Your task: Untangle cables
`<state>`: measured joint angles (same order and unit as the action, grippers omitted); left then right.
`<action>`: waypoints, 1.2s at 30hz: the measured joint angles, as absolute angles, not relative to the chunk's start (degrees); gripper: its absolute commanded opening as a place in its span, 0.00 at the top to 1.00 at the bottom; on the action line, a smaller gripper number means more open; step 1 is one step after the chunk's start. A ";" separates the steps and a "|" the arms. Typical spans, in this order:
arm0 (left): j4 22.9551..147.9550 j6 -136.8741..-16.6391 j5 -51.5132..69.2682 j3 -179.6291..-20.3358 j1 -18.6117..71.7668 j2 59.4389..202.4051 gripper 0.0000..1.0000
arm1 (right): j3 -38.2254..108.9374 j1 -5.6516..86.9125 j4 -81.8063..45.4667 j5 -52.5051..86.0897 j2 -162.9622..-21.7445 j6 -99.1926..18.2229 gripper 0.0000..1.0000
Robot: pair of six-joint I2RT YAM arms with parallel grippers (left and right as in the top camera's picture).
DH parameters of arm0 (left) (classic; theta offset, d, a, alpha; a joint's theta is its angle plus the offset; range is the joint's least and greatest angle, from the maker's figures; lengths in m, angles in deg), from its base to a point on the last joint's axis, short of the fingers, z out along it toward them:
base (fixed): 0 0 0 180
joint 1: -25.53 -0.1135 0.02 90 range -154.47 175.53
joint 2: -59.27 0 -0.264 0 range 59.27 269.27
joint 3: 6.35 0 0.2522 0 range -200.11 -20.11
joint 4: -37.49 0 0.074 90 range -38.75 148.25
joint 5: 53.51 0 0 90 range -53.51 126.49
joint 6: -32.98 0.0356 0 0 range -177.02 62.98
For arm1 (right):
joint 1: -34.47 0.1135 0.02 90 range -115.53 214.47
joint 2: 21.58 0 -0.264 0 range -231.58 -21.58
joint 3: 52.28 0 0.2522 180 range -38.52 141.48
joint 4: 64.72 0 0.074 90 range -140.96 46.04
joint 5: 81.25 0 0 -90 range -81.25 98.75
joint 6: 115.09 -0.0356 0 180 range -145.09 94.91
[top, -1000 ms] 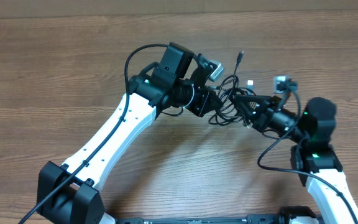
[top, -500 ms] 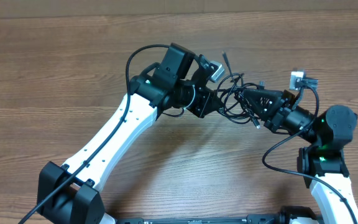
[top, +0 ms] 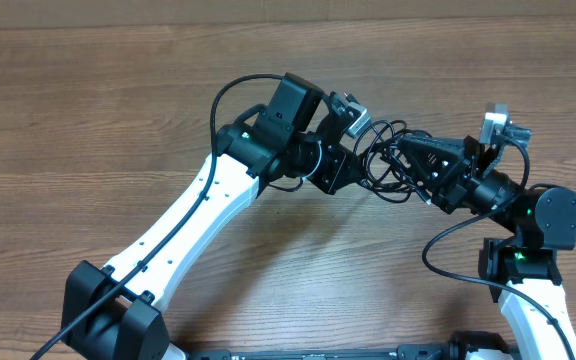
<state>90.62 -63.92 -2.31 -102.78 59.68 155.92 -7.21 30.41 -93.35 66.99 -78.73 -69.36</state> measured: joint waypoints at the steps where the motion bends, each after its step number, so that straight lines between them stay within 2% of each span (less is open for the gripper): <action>1: 90.62 -63.92 -2.29 -102.78 59.68 155.92 0.96 | -7.21 30.43 -93.26 66.92 -78.75 -68.86 0.96; 8: 90.86 -63.89 -1.85 -102.78 59.68 155.92 0.96 | -7.21 30.41 -96.10 62.72 -81.24 -63.87 0.96; 22: 92.50 -60.55 -0.96 -102.78 59.68 155.92 0.96 | -7.21 30.41 -98.02 60.19 -83.58 -36.14 0.96; 29: 96.44 -59.83 4.66 -102.80 59.68 155.92 0.96 | -7.21 30.43 -95.45 60.39 -83.60 -32.14 0.96; 30: 97.01 -59.83 5.62 -102.80 59.68 155.92 0.96 | -7.21 30.43 -94.55 60.39 -83.64 -32.14 0.88; 31: 97.44 -59.81 6.67 -102.80 59.68 155.92 0.96 | -7.21 30.46 -93.30 60.34 -83.71 -32.27 0.76; 32: 97.77 -59.83 7.50 -102.80 59.68 155.92 0.96 | -7.21 30.46 -92.01 60.01 -83.71 -32.77 0.72; 34: 98.65 -59.83 9.82 -102.74 59.66 155.94 0.96 | -7.01 30.35 -89.76 59.29 -83.69 -33.27 0.59; 36: 98.78 -59.85 11.43 -102.69 59.61 155.96 0.96 | -6.93 30.35 -86.83 58.90 -83.67 -34.74 0.25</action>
